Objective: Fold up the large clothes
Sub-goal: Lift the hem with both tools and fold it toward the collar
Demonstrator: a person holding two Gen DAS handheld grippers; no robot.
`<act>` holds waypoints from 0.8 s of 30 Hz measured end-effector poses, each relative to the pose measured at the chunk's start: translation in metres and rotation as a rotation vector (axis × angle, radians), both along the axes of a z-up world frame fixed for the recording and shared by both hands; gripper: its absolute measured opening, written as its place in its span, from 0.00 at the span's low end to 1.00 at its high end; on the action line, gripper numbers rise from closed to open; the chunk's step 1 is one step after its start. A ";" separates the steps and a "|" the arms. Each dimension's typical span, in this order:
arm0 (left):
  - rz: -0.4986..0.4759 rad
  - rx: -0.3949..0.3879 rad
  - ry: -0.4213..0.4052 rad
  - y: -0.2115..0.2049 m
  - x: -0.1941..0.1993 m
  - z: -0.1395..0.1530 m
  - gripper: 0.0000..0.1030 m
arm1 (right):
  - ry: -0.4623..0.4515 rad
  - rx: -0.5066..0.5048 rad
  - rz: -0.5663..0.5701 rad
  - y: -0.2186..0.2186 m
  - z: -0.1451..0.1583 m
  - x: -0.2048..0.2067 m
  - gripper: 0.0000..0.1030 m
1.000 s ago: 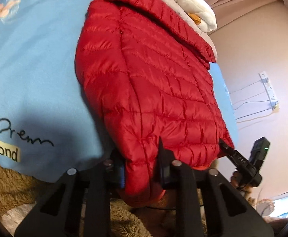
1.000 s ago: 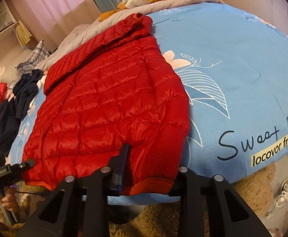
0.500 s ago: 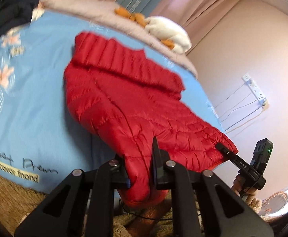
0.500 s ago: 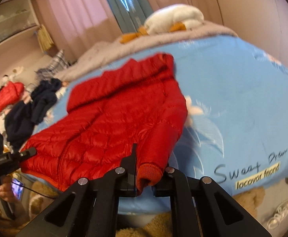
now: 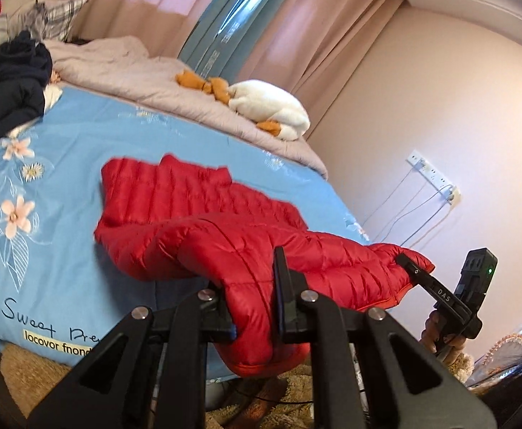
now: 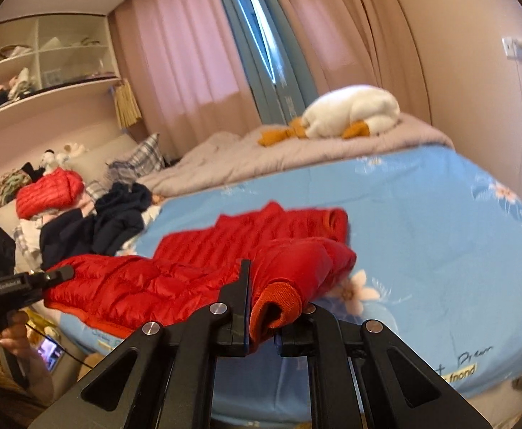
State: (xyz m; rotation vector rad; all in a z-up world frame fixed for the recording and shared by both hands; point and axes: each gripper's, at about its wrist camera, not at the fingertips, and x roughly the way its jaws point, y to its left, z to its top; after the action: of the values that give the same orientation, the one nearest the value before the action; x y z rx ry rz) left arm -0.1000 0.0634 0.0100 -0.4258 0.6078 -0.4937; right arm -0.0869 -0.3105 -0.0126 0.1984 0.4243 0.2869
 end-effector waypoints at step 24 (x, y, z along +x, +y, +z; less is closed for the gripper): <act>0.000 0.011 0.001 -0.002 0.015 0.005 0.14 | -0.027 0.040 -0.029 -0.004 0.002 0.011 0.10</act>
State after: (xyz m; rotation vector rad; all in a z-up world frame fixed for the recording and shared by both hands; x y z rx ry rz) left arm -0.0850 0.0618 0.0149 -0.4154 0.6108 -0.4897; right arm -0.0761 -0.3146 -0.0101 0.2395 0.3889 0.2692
